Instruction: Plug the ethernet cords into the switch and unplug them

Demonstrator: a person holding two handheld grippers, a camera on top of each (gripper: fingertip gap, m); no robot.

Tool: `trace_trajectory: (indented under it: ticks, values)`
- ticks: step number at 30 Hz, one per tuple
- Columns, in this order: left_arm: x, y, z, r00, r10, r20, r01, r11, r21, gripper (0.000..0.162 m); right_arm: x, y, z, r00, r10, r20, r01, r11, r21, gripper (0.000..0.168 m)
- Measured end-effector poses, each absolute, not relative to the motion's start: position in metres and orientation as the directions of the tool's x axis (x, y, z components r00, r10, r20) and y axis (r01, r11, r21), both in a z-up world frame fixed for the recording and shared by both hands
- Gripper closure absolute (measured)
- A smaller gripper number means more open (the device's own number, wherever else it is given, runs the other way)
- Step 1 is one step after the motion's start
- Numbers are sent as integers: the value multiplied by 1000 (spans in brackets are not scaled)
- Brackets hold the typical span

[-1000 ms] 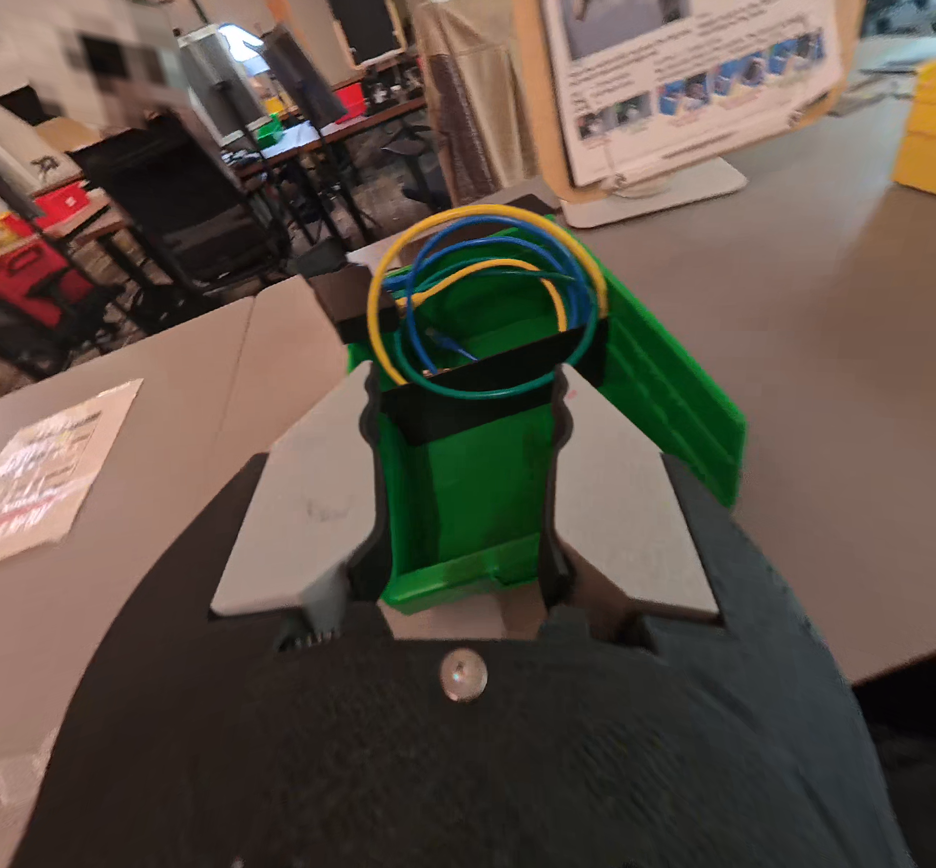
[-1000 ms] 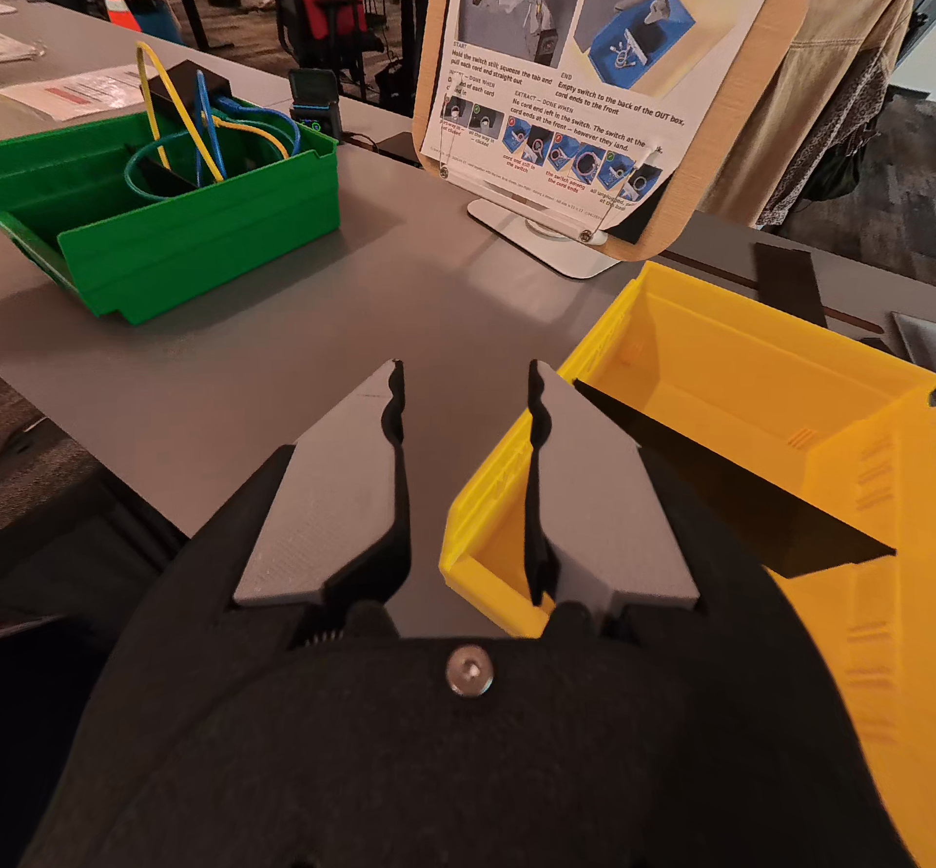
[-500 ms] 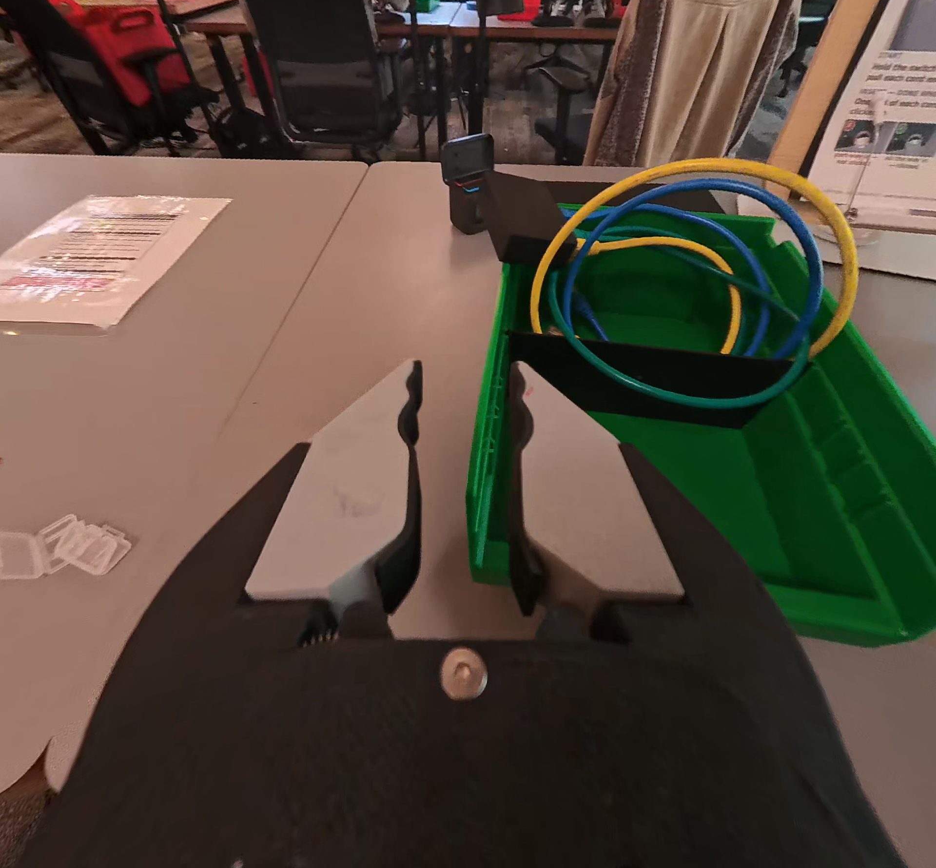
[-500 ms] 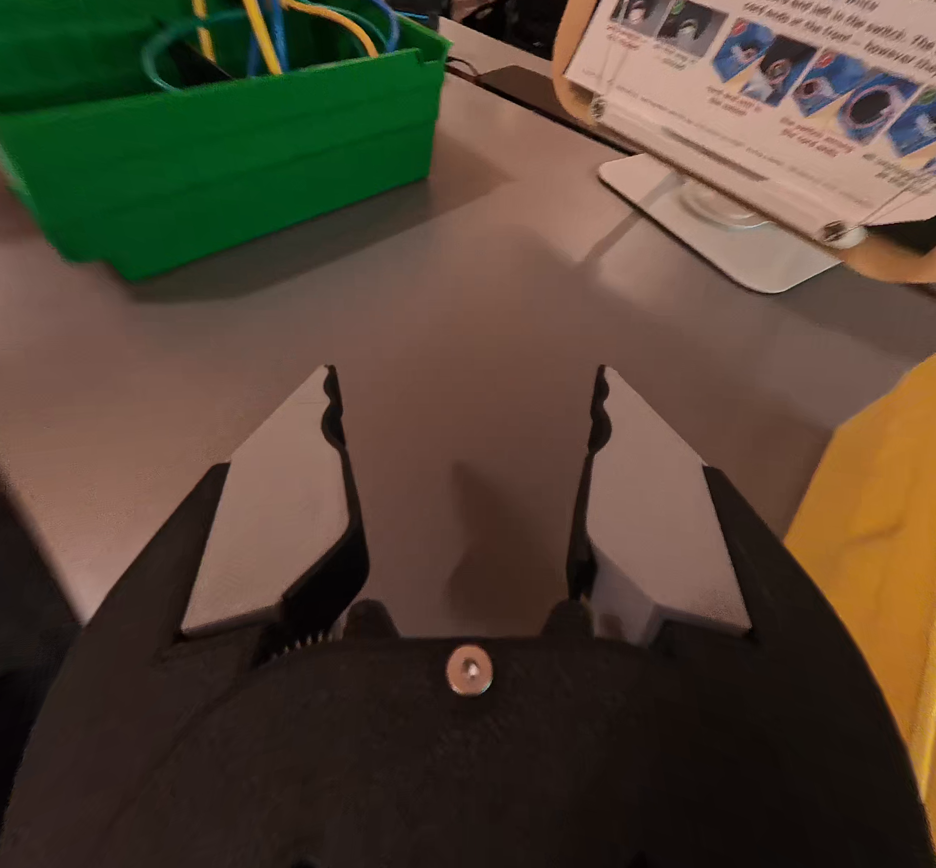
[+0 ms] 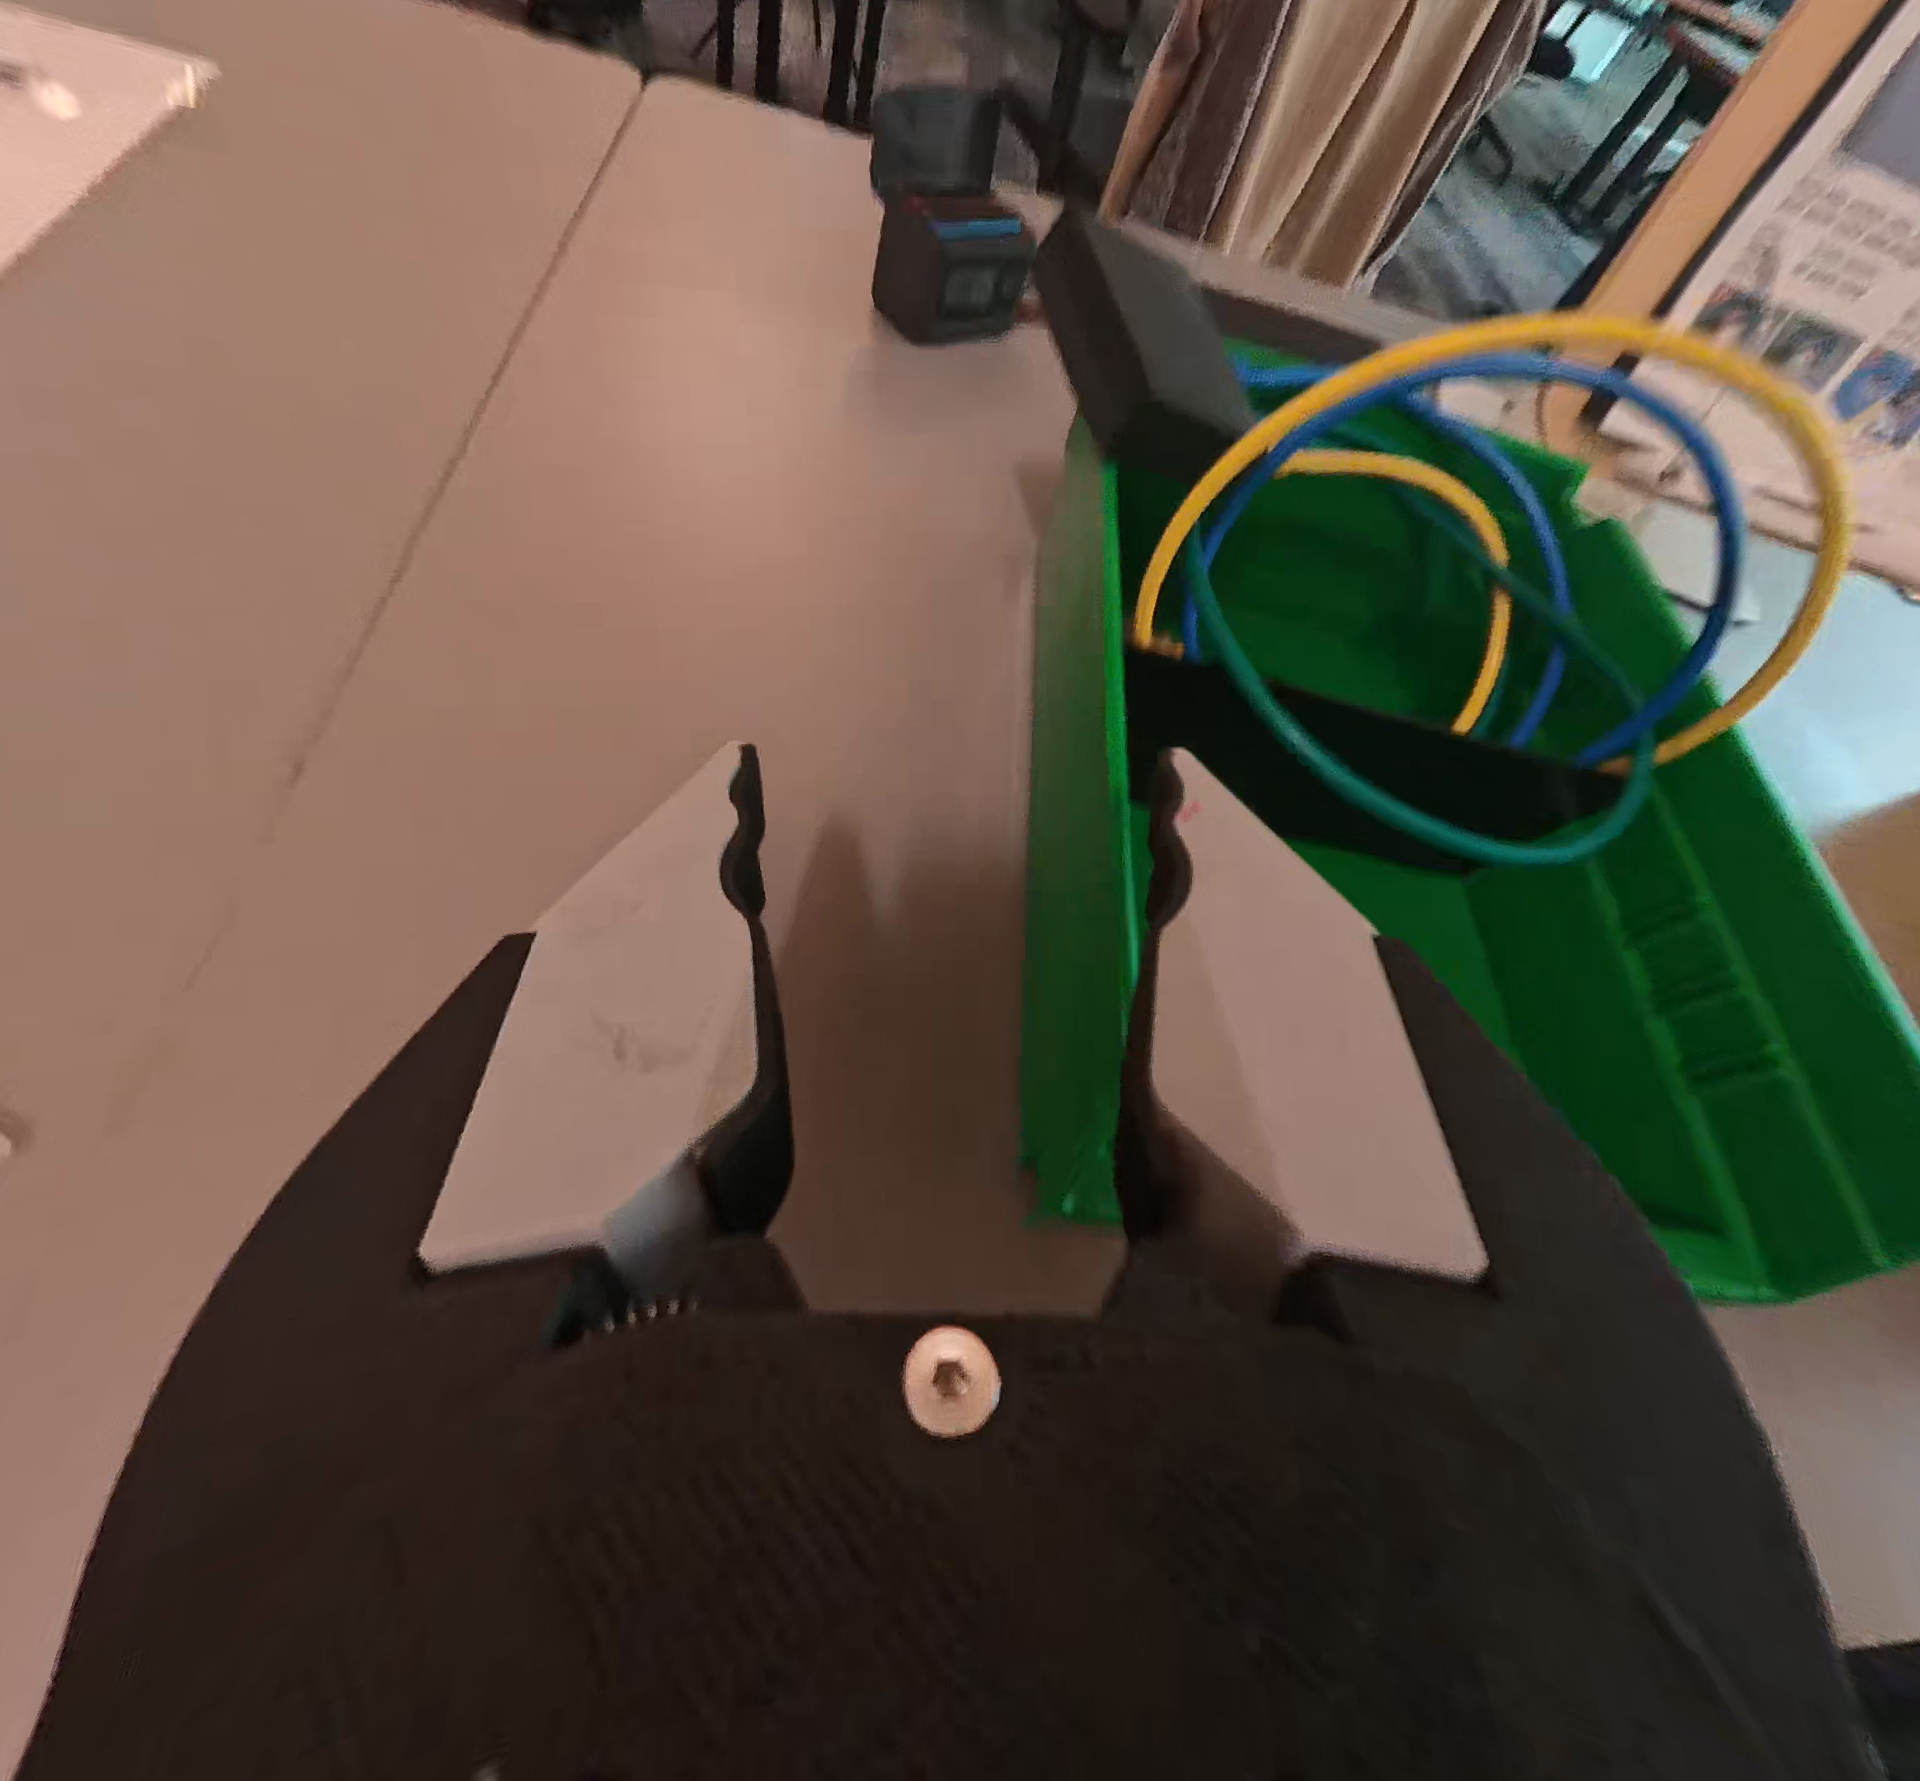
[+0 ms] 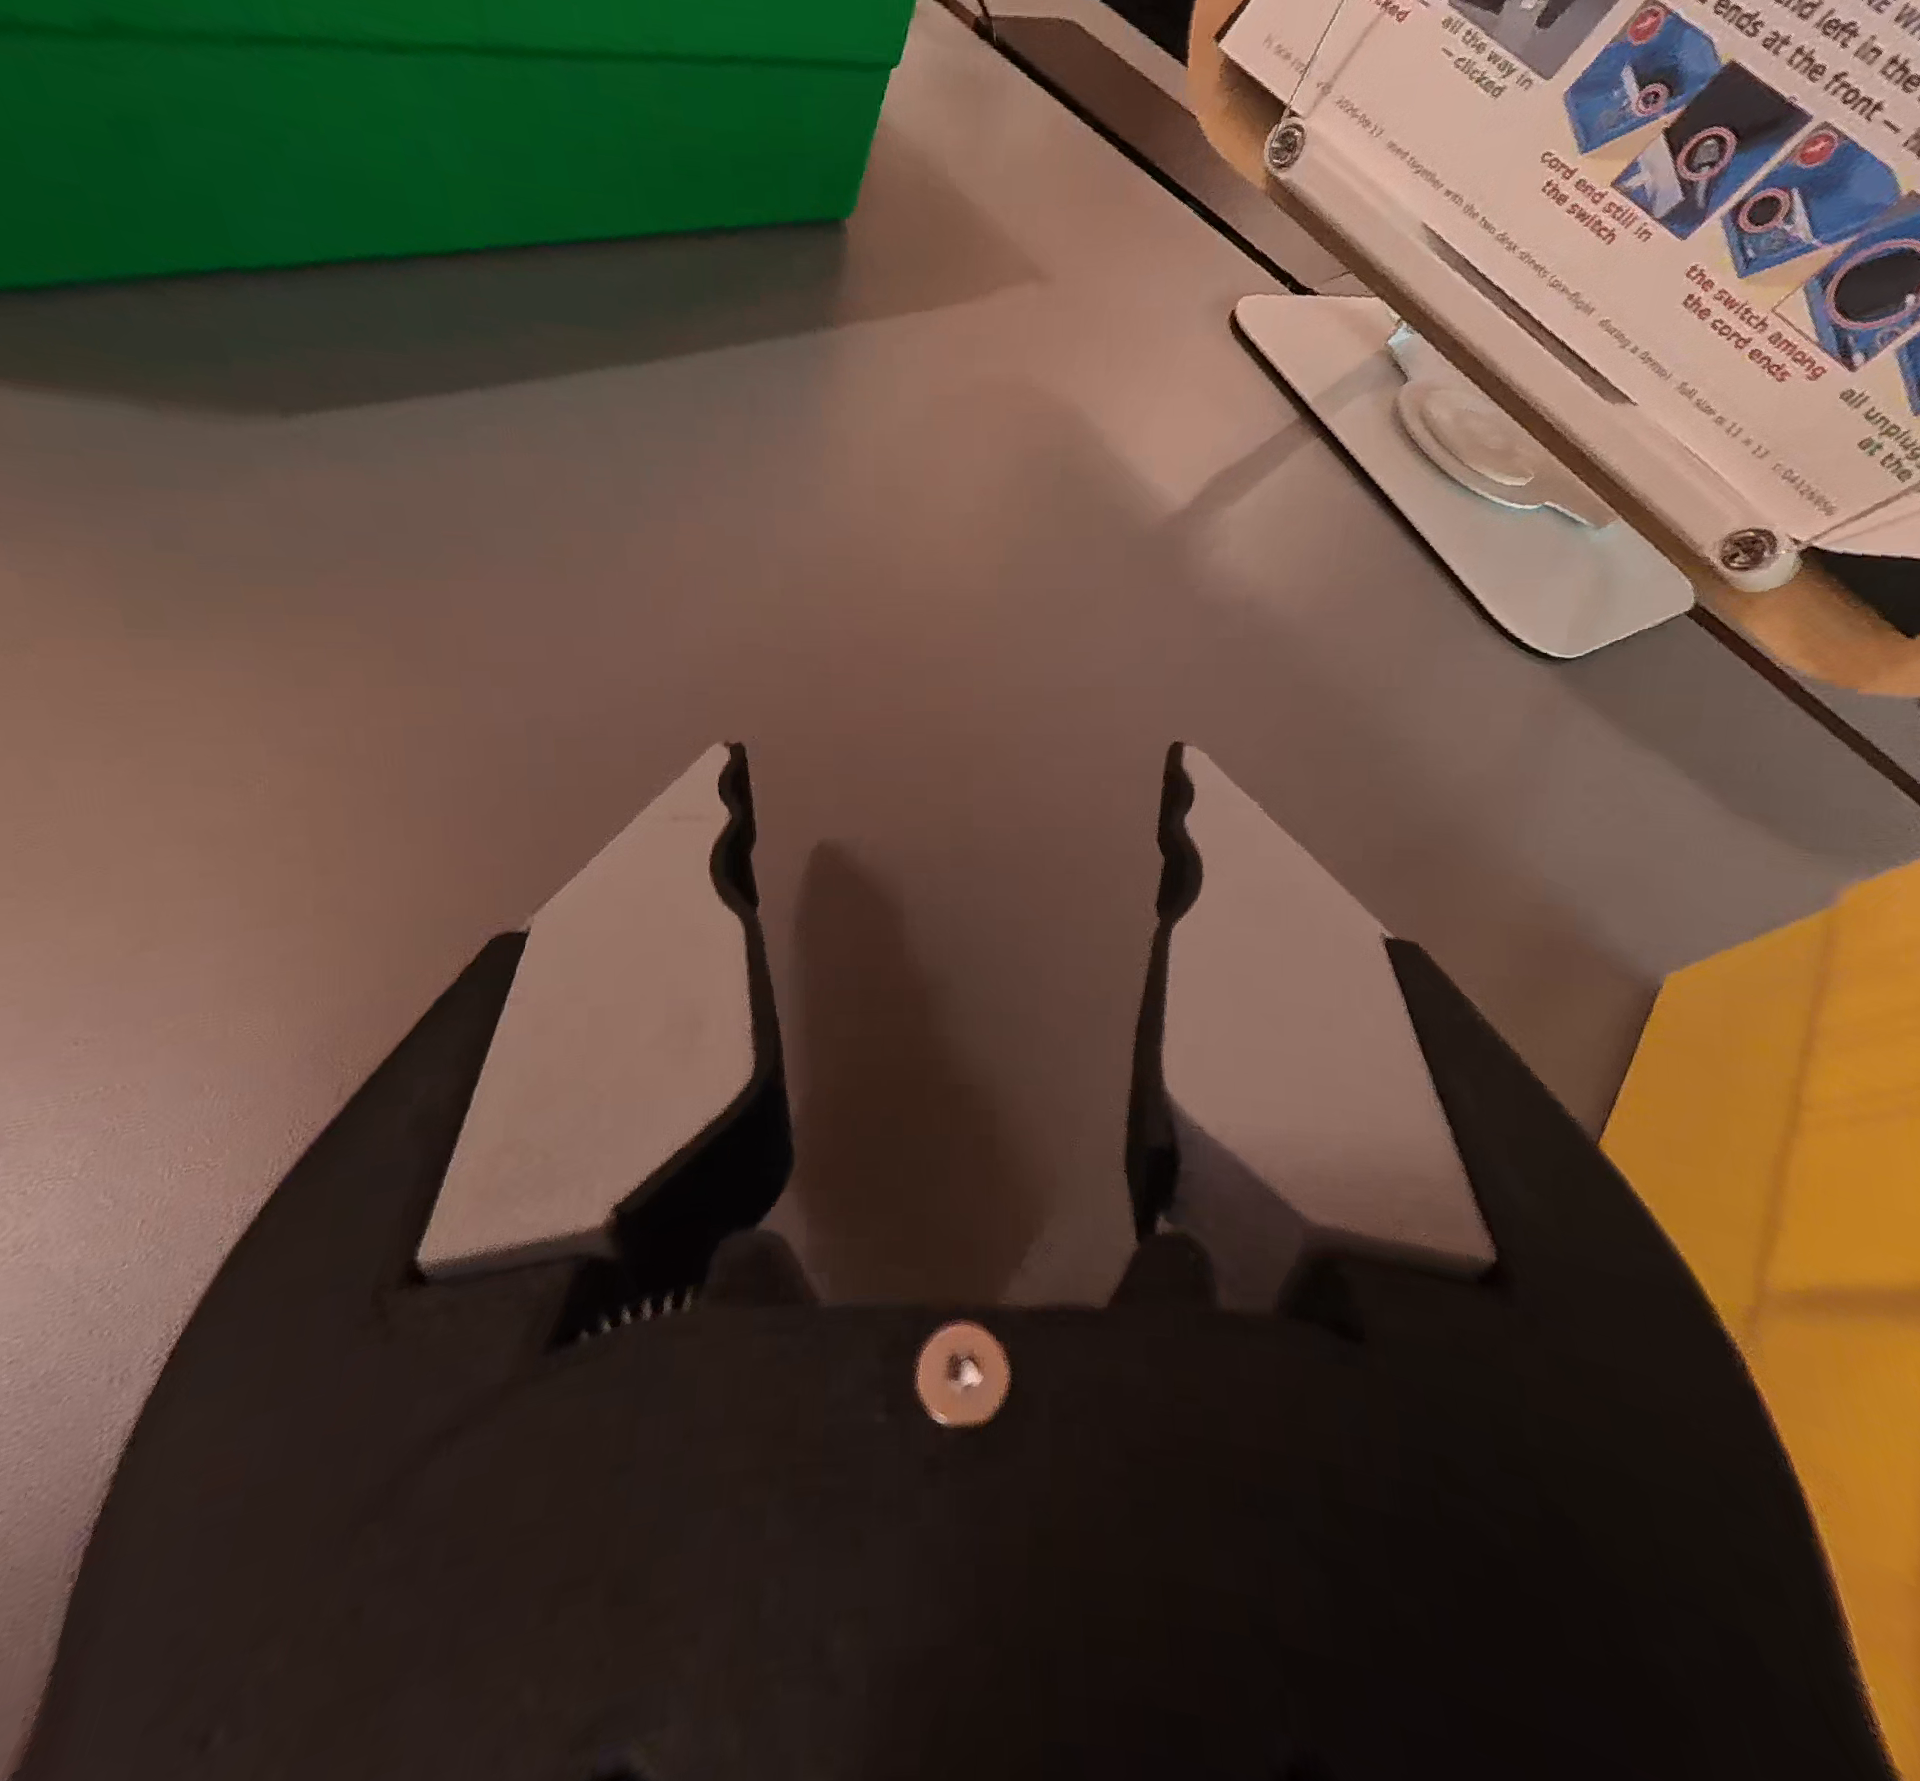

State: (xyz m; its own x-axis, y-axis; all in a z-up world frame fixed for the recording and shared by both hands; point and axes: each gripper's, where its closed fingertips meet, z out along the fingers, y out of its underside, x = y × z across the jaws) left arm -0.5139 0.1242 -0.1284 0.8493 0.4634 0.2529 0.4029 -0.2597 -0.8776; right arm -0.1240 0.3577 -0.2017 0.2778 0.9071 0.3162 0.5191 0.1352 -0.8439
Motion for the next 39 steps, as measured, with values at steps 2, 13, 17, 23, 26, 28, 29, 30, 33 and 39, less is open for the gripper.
trace_trajectory:
  ticks: [2,13,17,23,26,28,29,30,33,39]
  values:
    - [-519,141,-105,876,421,234,361,-254,-897,89,-124,355,-201,273,906,324,517,145,-844,97]
    - [-547,296,-116,770,220,599,625,-450,-638,102,-123,350,-196,260,935,242,463,99,-881,100]
    - [-542,304,-138,776,229,588,600,-553,-578,117,-123,348,-195,256,932,258,465,115,-878,101]
    - [-545,299,-121,850,196,489,507,-558,-657,123,-121,348,-193,264,933,246,451,106,-886,102]
    - [-538,298,-98,872,143,468,470,-509,-721,130,-120,347,-191,269,930,249,441,111,-891,104]
    - [-528,297,-78,883,89,462,448,-458,-768,133,-120,347,-192,268,929,254,446,114,-888,104]
    - [-523,297,-69,896,70,439,422,-441,-792,134,-120,347,-192,266,929,258,447,118,-887,104]
    - [-518,295,-61,914,61,402,387,-433,-814,134,-120,346,-191,264,928,262,445,124,-887,104]
    - [-495,294,-29,962,18,272,257,-401,-880,135,-120,345,-189,265,924,277,435,141,-889,107]
    - [-426,291,66,952,-4,-307,-291,-330,-898,136,-119,346,-189,274,919,283,436,144,-888,109]
